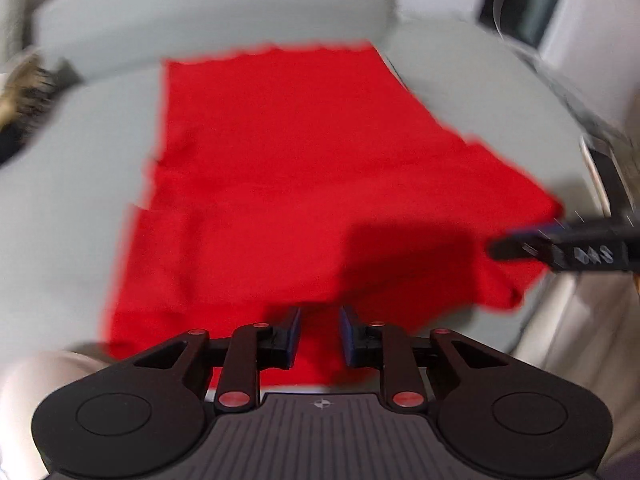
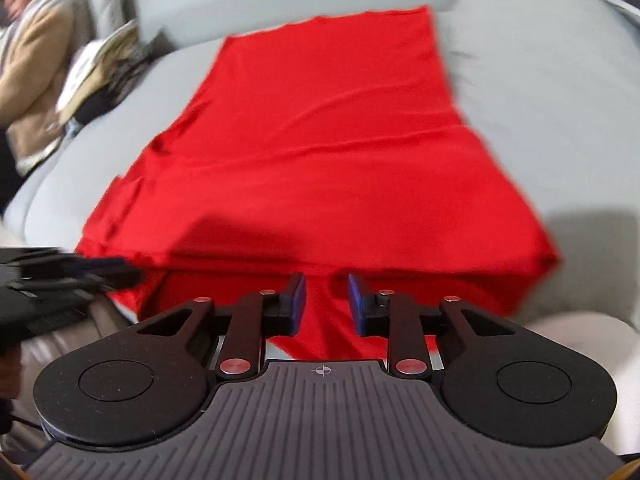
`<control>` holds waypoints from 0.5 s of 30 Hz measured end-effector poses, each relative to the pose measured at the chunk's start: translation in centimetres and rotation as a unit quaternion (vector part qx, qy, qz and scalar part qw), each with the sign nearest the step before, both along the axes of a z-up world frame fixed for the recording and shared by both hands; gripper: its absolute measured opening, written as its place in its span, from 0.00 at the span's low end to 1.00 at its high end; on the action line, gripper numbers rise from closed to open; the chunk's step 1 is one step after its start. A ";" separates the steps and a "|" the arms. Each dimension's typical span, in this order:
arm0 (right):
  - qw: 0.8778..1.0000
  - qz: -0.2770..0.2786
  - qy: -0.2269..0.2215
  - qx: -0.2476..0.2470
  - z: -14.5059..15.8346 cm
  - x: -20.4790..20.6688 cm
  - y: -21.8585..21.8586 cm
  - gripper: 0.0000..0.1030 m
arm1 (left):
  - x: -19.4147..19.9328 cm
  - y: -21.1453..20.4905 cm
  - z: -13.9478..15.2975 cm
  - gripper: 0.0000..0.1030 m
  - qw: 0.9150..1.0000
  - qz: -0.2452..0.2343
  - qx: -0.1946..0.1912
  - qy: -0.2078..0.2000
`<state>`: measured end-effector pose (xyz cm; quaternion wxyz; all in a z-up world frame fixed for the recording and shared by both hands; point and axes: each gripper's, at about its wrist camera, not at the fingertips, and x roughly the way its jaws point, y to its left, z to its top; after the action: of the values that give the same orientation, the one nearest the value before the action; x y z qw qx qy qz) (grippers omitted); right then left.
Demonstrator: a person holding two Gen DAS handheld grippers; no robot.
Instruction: Fold clothes
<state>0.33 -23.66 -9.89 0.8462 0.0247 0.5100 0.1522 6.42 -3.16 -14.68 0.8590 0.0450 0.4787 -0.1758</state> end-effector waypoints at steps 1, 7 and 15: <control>1.000 -0.001 0.017 -0.011 -1.1 0.4 0.5 0.23 | -0.4 -0.3 -0.2 0.20 1.000 -0.009 0.008 -0.006; 0.993 -0.011 0.117 -0.017 -2.7 -0.1 -0.7 0.25 | -0.8 1.4 -0.6 0.20 0.997 0.007 0.001 0.080; 0.992 -0.071 0.003 0.109 6.6 0.8 -4.3 0.55 | 0.7 3.6 8.8 0.39 0.998 0.044 -0.037 -0.031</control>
<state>1.13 -27.91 -3.31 0.8457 0.1531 0.4897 0.1465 7.09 0.47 -5.91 0.8816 -0.0029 0.4462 -0.1540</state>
